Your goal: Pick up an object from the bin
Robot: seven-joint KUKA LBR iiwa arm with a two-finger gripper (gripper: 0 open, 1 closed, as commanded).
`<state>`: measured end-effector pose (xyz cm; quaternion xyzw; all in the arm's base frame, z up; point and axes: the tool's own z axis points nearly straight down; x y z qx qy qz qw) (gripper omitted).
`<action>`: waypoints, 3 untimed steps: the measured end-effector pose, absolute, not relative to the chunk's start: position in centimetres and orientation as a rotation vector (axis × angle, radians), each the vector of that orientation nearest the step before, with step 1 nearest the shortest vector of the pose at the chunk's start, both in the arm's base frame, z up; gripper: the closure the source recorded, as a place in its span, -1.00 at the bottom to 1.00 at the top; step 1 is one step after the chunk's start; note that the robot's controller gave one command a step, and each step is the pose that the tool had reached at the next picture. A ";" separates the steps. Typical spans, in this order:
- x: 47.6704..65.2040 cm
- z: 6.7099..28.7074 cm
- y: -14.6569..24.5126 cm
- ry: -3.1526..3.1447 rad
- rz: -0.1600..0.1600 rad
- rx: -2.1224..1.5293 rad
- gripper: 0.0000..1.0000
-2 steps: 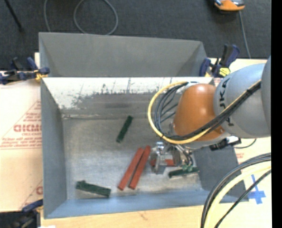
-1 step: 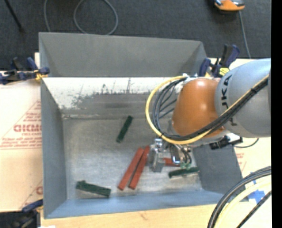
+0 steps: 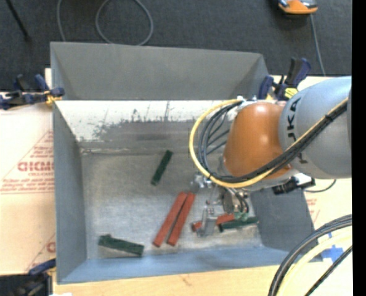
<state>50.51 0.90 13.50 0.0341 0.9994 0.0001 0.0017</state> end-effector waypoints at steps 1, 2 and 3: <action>49.1 6.8 -6.9 3.144 -0.006 0.020 -1.00; 49.4 7.1 -6.4 3.137 -0.002 0.010 1.00; 51.3 20.1 -5.5 3.129 -0.004 -0.014 1.00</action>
Offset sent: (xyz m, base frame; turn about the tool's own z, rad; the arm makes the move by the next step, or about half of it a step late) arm -0.0127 -0.0720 -0.0650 -0.0615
